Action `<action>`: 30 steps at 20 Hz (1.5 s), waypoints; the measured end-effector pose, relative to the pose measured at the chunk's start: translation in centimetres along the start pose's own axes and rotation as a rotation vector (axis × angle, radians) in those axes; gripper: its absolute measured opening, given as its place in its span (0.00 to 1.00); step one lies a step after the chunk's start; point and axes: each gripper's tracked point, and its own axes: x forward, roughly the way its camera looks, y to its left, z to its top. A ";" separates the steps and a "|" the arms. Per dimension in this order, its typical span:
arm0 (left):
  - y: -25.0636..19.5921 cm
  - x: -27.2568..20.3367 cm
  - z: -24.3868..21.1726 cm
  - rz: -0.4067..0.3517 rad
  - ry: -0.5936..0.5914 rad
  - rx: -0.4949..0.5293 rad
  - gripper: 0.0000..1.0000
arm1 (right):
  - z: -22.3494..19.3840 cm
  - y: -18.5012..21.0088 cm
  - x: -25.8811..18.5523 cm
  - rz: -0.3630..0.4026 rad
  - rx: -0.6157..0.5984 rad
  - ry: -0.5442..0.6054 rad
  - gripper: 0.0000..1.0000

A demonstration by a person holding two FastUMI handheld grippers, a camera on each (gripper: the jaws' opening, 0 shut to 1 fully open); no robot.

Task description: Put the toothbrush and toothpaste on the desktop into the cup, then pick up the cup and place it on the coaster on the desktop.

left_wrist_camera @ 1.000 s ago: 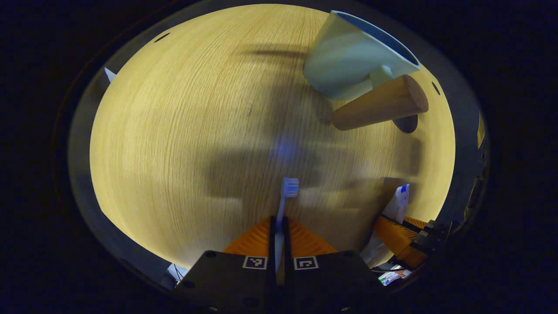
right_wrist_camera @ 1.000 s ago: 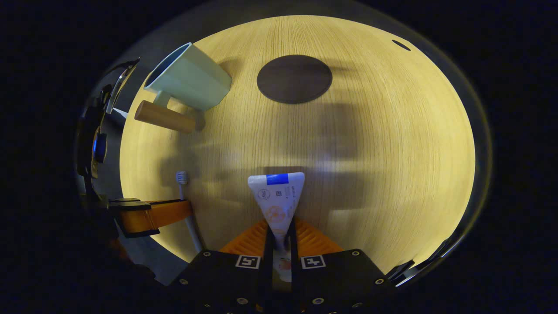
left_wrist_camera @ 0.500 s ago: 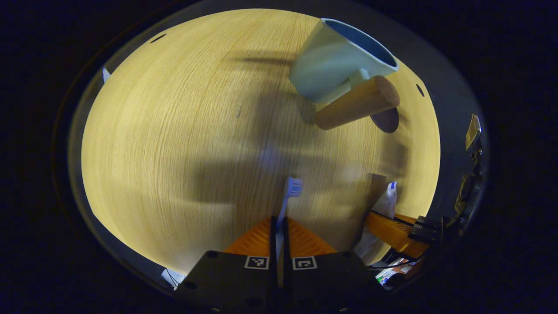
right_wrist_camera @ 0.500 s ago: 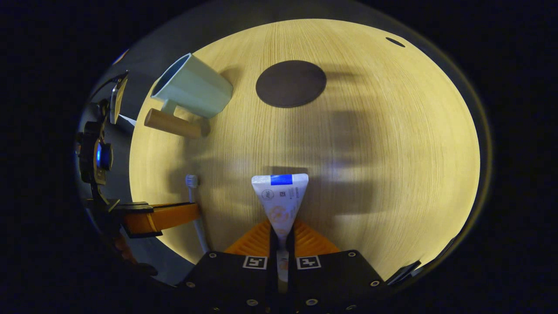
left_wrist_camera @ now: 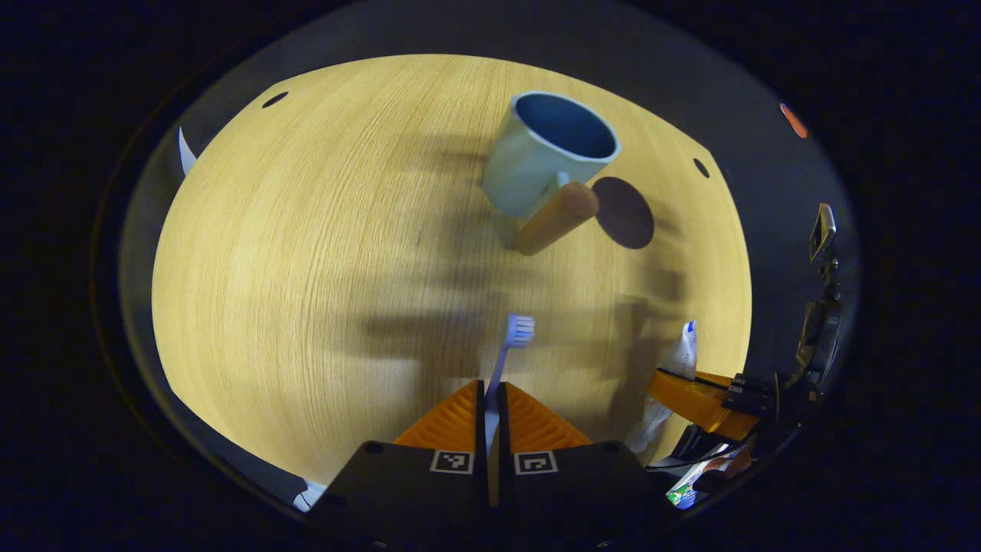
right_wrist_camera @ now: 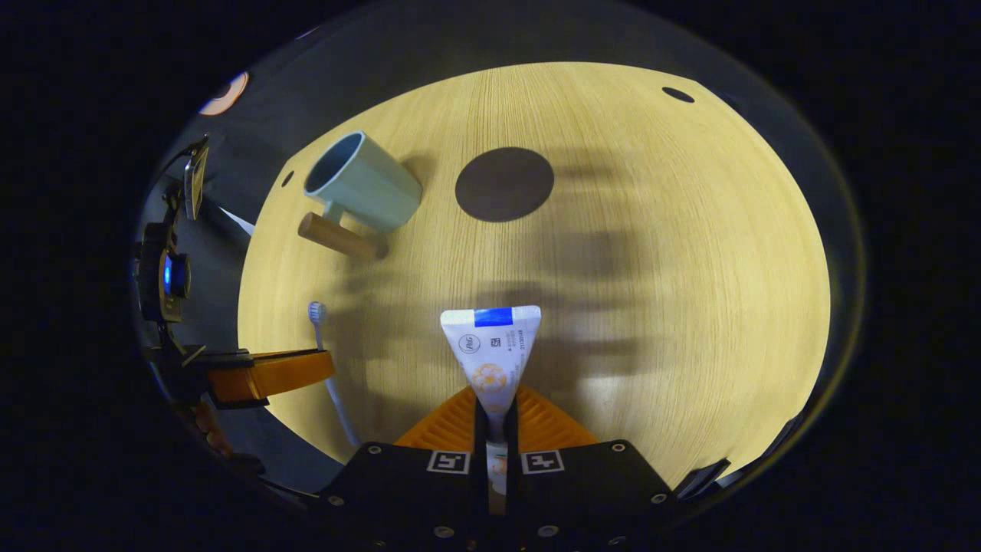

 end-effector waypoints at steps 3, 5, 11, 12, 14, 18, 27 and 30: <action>-1.1 -0.2 1.5 -0.047 -0.060 0.008 0.05 | 0.7 -0.2 -0.2 0.006 -0.016 -0.053 0.10; -0.7 -0.7 1.8 -0.062 -0.114 0.028 0.05 | 1.4 -0.2 -0.9 0.010 -0.031 -0.092 0.10; -0.2 -1.5 5.4 -0.097 -0.284 0.076 0.05 | 4.6 -0.2 -5.3 0.027 -0.106 -0.235 0.10; -0.1 -1.9 5.8 -0.102 -0.314 0.083 0.05 | 4.9 -0.1 -6.2 0.030 -0.120 -0.256 0.10; -0.2 -2.6 7.1 -0.113 -0.382 0.095 0.05 | 5.8 0.0 -7.2 0.032 -0.144 -0.297 0.10; -0.6 -4.1 9.3 -0.142 -0.508 0.122 0.05 | 7.2 0.2 -8.5 0.043 -0.156 -0.354 0.10; 0.3 -4.9 14.2 -0.187 -0.766 0.157 0.05 | 12.6 0.4 -12.1 0.059 -0.158 -0.530 0.10; 1.8 -6.9 15.4 -0.194 -0.841 0.176 0.05 | 14.3 0.6 -12.9 0.066 -0.163 -0.578 0.10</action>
